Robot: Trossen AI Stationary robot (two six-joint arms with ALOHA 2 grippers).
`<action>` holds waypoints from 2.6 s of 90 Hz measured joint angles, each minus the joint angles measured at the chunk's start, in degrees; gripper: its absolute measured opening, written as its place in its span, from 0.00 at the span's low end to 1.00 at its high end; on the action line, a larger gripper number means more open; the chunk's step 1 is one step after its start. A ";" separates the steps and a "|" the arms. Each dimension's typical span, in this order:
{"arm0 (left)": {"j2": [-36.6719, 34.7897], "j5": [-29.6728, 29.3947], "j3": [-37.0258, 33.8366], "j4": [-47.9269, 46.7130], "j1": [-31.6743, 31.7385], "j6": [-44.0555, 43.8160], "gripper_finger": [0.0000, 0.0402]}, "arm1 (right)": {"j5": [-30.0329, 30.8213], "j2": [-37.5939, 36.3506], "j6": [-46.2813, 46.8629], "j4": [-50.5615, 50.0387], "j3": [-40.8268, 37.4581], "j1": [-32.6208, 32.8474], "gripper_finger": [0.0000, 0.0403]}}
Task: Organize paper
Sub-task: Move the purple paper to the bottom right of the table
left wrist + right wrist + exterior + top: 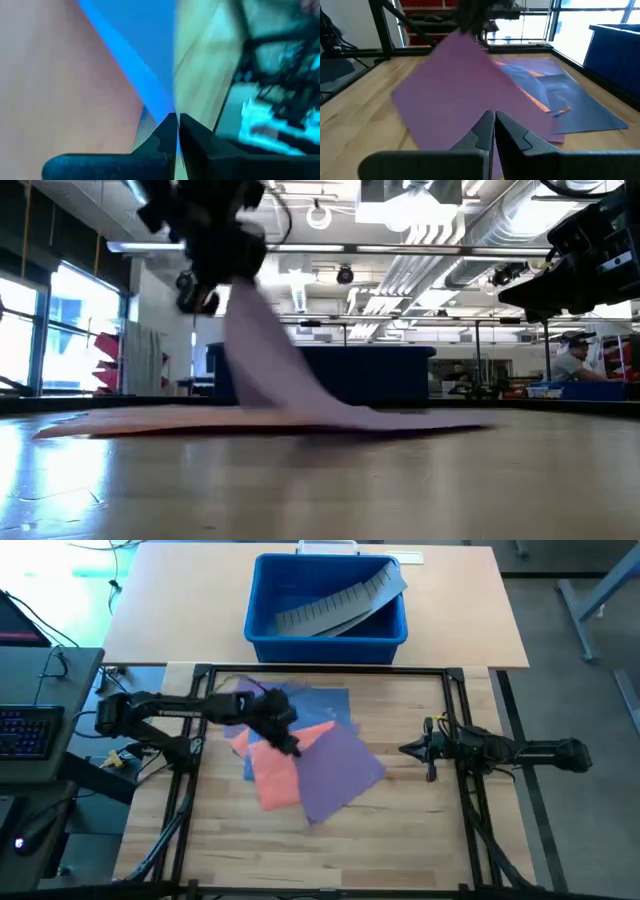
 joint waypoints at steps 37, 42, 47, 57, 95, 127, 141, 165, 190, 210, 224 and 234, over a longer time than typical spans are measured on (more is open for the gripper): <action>14.63 2.57 31.41 8.80 0.53 29.91 0.00 | 0.01 0.02 0.00 0.00 0.00 0.00 0.00; 18.10 6.03 33.53 7.22 -1.80 35.56 0.00 | 0.01 0.01 0.00 0.00 0.00 0.02 0.00; 21.79 6.83 34.33 5.74 -4.25 40.78 0.00 | 0.01 0.00 0.00 0.00 0.00 0.00 0.00; 28.22 5.56 34.43 1.49 -7.90 49.56 0.00 | 0.00 0.02 0.00 0.00 0.00 0.00 0.00; 37.42 -15.45 34.64 -7.57 -10.92 79.56 0.00 | 0.01 0.02 0.00 0.00 0.00 0.00 0.00; 41.05 -17.84 34.58 10.56 -11.51 100.17 0.00 | 0.01 0.02 0.00 0.00 0.00 0.02 0.00; 43.03 -15.87 34.59 15.40 -14.16 111.34 0.00 | 0.00 0.00 0.00 0.00 0.01 0.01 0.00; 43.12 -14.48 34.58 12.93 -16.99 111.32 0.00 | 0.01 0.02 0.00 0.00 0.00 0.00 0.00; 44.72 -36.21 34.47 -1.62 -16.50 105.21 0.00 | 0.01 0.02 0.00 0.00 0.00 0.02 0.00; 48.70 -45.80 34.54 15.50 -13.17 114.90 0.00 | 0.00 0.00 0.00 0.00 0.01 0.01 0.00; 49.75 -34.14 34.52 19.18 -10.84 122.59 0.00 | -0.01 0.02 0.00 0.02 0.00 0.00 0.00; 49.72 -28.30 34.52 20.20 -12.77 127.59 0.00 | 0.01 0.02 0.00 0.00 0.00 0.00 0.00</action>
